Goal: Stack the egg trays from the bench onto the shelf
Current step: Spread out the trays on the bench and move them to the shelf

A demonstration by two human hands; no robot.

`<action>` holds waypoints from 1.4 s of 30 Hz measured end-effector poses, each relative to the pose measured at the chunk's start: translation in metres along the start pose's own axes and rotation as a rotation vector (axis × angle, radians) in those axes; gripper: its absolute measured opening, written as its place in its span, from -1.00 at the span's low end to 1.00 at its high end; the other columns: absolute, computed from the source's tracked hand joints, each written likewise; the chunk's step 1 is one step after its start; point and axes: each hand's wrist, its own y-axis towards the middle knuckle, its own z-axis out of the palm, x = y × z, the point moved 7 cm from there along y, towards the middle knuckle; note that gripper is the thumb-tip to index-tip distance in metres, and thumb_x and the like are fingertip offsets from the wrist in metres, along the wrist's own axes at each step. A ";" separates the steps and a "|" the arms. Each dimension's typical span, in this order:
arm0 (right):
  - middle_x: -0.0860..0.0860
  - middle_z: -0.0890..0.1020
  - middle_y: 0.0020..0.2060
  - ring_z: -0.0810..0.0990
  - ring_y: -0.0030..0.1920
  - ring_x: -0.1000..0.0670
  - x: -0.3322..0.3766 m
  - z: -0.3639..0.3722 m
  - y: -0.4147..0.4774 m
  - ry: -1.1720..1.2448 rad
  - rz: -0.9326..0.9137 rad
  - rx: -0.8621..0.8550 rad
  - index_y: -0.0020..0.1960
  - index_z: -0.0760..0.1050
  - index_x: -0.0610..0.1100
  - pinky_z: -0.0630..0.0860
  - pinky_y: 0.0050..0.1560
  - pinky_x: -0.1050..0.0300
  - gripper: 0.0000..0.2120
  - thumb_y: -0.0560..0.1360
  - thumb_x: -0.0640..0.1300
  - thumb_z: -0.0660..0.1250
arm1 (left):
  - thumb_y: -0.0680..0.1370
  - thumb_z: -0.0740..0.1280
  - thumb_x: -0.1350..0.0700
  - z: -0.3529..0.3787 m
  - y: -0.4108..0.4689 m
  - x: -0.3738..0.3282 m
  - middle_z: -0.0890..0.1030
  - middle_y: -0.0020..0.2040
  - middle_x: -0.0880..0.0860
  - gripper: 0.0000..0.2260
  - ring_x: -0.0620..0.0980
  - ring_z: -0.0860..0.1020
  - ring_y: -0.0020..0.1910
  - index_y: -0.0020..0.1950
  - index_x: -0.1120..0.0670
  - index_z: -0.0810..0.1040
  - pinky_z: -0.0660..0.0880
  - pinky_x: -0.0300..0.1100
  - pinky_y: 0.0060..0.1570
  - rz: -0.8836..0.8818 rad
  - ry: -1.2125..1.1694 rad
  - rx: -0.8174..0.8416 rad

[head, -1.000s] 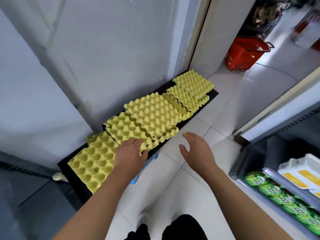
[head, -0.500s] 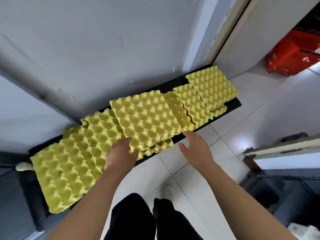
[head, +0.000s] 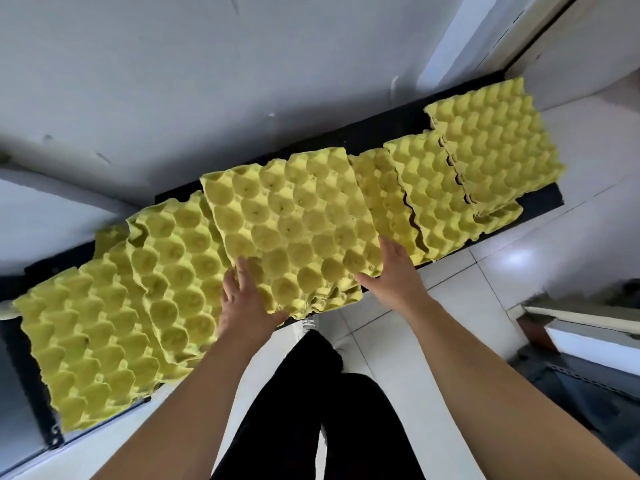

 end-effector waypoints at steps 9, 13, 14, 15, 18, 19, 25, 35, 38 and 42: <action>-0.13 0.06 0.51 0.19 0.47 -0.16 -0.015 0.027 0.059 0.134 0.077 0.128 0.55 -0.22 -0.02 0.27 0.41 -0.09 0.14 0.30 0.17 0.52 | 0.30 0.59 0.00 0.007 0.017 0.002 -0.18 0.55 0.18 0.32 0.25 0.31 0.43 0.19 -0.30 -0.70 0.46 0.13 0.22 -0.015 -0.135 -0.062; -0.16 0.21 0.43 0.23 0.43 -0.17 -0.015 0.021 0.063 0.154 0.065 0.059 0.54 -0.09 -0.10 0.29 0.40 -0.08 0.15 0.23 0.15 0.56 | 0.29 0.60 0.02 0.004 0.009 -0.004 -0.24 0.55 0.14 0.32 0.25 0.38 0.39 0.25 -0.29 -0.65 0.52 0.00 0.08 0.000 -0.188 -0.082; -0.16 0.24 0.41 0.23 0.42 -0.18 -0.013 0.018 0.061 0.167 0.045 0.039 0.54 -0.08 -0.09 0.29 0.39 -0.12 0.14 0.22 0.14 0.56 | 0.28 0.60 0.02 0.002 0.006 -0.006 -0.23 0.55 0.14 0.31 0.26 0.40 0.37 0.28 -0.27 -0.63 0.52 -0.02 0.06 0.002 -0.197 -0.087; -0.16 0.25 0.40 0.24 0.41 -0.19 -0.012 0.013 0.058 0.181 0.025 0.026 0.54 -0.08 -0.07 0.30 0.38 -0.16 0.14 0.21 0.15 0.56 | 0.28 0.60 0.02 -0.001 0.003 -0.008 -0.22 0.56 0.15 0.31 0.28 0.41 0.36 0.31 -0.25 -0.61 0.51 -0.04 0.04 0.002 -0.206 -0.094; -0.15 0.27 0.39 0.25 0.40 -0.20 -0.009 -0.003 0.046 0.179 -0.014 0.010 0.53 -0.01 -0.09 0.31 0.37 -0.16 0.10 0.22 0.18 0.56 | 0.28 0.60 0.03 -0.011 -0.014 -0.013 -0.19 0.57 0.13 0.30 0.27 0.39 0.37 0.41 -0.20 -0.54 0.42 -0.11 0.01 -0.011 -0.251 -0.114; -0.14 0.26 0.39 0.25 0.41 -0.19 -0.008 -0.010 0.041 0.180 -0.029 -0.001 0.52 0.02 -0.11 0.30 0.38 -0.14 0.08 0.23 0.17 0.56 | 0.28 0.60 0.04 -0.015 -0.022 -0.015 -0.18 0.58 0.09 0.29 0.25 0.41 0.35 0.43 -0.19 -0.52 0.42 -0.11 0.01 -0.009 -0.273 -0.125; -0.06 0.17 0.47 0.15 0.47 -0.10 0.016 -0.060 -0.015 0.260 -0.191 -0.076 0.54 0.02 -0.04 0.20 0.43 -0.12 0.04 0.26 0.16 0.54 | 0.30 0.58 -0.02 -0.039 -0.097 -0.019 -0.07 0.58 -0.02 0.21 0.10 0.28 0.44 0.54 -0.05 -0.36 0.32 -0.15 0.12 0.048 -0.388 -0.314; -0.04 0.20 0.41 0.10 0.44 -0.03 0.108 -0.089 -0.157 0.203 -0.565 -0.170 0.50 0.08 -0.01 0.16 0.35 0.08 -0.09 0.32 0.10 0.52 | 0.24 0.60 -0.03 -0.072 -0.253 0.037 0.23 0.42 -0.03 0.13 -0.08 0.32 0.31 0.57 -0.04 -0.11 0.31 -0.18 0.21 0.022 -0.709 -0.648; -0.06 0.22 0.41 0.09 0.43 -0.04 0.145 -0.077 -0.198 0.162 -0.650 -0.171 0.50 0.10 -0.06 0.16 0.38 0.01 -0.08 0.32 0.13 0.51 | 0.25 0.60 -0.06 -0.086 -0.292 0.073 0.26 0.40 -0.05 0.08 -0.05 0.38 0.30 0.56 -0.08 -0.06 0.40 -0.08 0.19 -0.026 -0.725 -0.738; -0.09 0.26 0.38 0.13 0.42 -0.07 0.203 -0.051 -0.254 0.105 -0.789 -0.165 0.49 0.12 -0.11 0.18 0.40 -0.01 -0.08 0.31 0.16 0.49 | 0.23 0.58 -0.02 -0.108 -0.344 0.129 0.33 0.29 -0.06 -0.14 -0.34 0.32 0.16 0.41 -0.10 0.19 0.43 -0.09 0.12 -0.021 -0.796 -0.873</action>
